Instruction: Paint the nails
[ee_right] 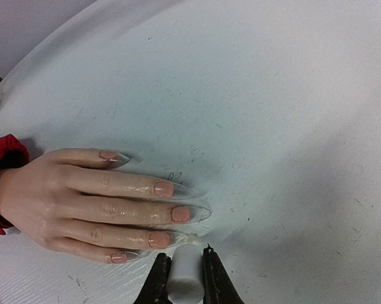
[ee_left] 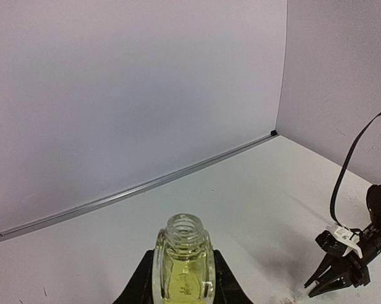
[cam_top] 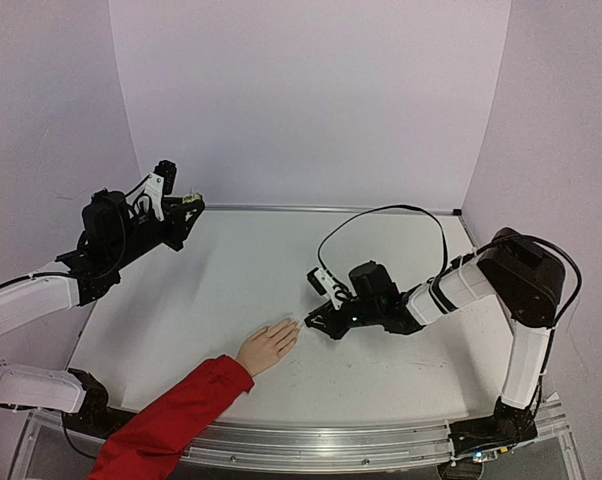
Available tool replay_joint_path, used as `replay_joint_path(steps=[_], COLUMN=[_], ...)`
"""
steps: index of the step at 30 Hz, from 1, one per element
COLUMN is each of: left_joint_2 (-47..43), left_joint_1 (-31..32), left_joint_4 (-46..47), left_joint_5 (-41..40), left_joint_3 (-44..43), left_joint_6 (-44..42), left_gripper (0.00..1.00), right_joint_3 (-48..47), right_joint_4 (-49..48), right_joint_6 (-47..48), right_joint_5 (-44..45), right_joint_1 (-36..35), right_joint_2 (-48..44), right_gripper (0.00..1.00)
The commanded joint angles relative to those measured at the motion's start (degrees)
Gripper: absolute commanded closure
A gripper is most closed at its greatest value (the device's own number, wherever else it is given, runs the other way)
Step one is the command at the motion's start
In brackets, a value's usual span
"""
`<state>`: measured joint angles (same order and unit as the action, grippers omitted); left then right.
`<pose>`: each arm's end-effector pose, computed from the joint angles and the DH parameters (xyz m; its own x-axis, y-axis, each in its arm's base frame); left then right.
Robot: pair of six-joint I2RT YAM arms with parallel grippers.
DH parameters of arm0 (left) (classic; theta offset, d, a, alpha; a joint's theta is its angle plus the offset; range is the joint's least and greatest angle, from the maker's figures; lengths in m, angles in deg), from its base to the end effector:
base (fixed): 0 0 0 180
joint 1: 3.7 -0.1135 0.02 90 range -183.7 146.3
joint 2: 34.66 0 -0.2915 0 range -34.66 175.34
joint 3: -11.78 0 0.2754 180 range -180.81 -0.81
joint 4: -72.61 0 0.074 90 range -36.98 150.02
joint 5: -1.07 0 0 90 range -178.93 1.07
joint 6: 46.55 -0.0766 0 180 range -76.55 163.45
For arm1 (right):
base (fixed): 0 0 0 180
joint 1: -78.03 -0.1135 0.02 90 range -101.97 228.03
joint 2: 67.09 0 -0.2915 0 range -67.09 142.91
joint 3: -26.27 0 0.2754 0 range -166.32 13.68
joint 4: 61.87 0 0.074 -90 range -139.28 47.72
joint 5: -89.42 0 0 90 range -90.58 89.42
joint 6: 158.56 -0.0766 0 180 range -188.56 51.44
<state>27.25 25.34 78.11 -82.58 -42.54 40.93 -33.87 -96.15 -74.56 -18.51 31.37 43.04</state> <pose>0.2632 -0.1558 0.3288 -0.0064 0.0535 -0.9985 0.5799 0.8137 0.0399 0.2840 0.3353 0.1365 -0.2784 -0.1501 -0.9487 -0.8710 0.4556 0.1835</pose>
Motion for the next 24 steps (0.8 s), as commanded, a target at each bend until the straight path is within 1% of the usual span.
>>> replay_joint_path(steps=[1, 13, 24], left_joint_2=[-0.54, -0.46, -0.12], left_joint_1=[-0.38, -0.38, -0.34], left_joint_4=[3.89, 3.89, 3.89], left_joint_5=[0.51, 0.37, 0.75], left_joint_3=[-0.72, -0.71, -0.8], left_joint_6=[0.15, 0.06, 0.06], left_gripper=[1.0, 1.0, 1.0], right_joint_3=[1.01, 1.58, 0.41], right_joint_4=[-2.69, -2.89, -2.38], right_joint_6=[-0.2, 0.33, 0.55], right_joint_5=[-1.14, -3.43, -4.47], right_joint_1=[-0.33, -0.33, -0.4], right_joint_2=[-3.86, -4.43, -2.66], right_gripper=[1.0, 1.0, 1.0])
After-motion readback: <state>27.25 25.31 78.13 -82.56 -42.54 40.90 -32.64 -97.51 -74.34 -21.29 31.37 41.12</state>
